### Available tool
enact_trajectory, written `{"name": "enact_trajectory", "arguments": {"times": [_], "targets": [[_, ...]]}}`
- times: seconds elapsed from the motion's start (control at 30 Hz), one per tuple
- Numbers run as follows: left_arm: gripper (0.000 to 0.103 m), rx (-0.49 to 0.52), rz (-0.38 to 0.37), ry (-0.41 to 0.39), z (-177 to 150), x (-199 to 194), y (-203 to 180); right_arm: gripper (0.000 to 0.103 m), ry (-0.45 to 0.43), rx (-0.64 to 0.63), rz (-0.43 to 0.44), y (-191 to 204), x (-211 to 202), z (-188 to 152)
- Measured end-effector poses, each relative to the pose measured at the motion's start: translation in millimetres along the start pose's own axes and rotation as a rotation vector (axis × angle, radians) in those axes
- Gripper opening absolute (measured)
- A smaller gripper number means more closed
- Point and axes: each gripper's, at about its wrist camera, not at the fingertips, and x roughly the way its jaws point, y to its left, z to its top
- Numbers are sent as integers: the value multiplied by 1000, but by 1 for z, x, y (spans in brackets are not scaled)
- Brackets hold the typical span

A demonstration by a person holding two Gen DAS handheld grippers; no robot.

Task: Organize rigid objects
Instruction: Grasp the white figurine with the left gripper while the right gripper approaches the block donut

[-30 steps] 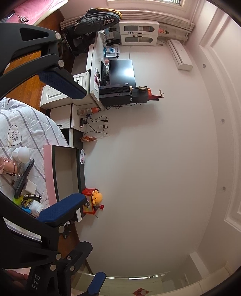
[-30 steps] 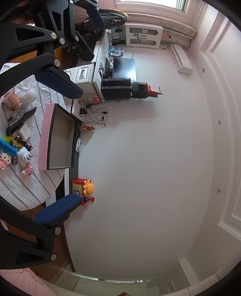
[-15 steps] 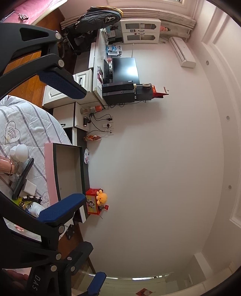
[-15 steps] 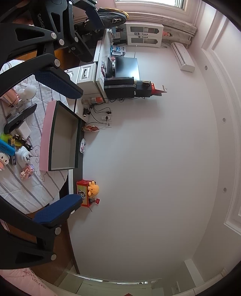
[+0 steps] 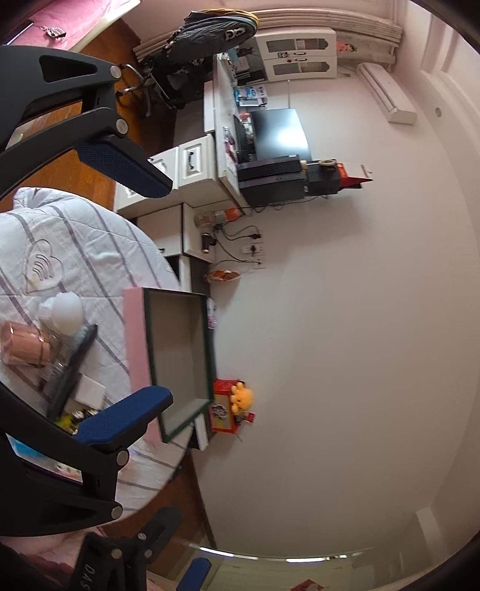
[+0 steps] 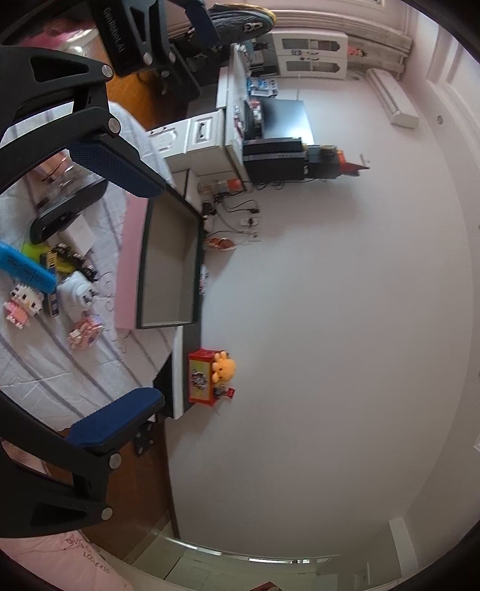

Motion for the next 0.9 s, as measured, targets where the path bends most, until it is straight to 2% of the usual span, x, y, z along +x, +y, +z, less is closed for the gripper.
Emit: {"name": "enact_trajectory", "arguments": {"times": [0.1,0.27,0.33,0.5,0.63,0.77,0.83,0.9], "targets": [[103,-4,10,77,-20,18,7,103,72,-4,-18,-4,18,-19],[103,-11,-27,255,-64,60,10,103,201,-10,-7,-12,51,-60],[103,-5,-21,299,-80,74,7,103,238,-17,-8,-13,61,-72],[103,-9,-35,358,-97,100,3,103,310,-11,11,-20,78,-92],[102,-14,-42,387,-100,118,3,103,331,-7,12,-24,85,-98],[91,-51,-74,446,-106,137,4,103,348,0,16,-27,95,-101],[90,-75,-99,489,-110,149,3,103,358,6,21,-29,100,-104],[80,-91,-136,491,-113,154,2,103,366,16,31,-32,104,-107]]}}
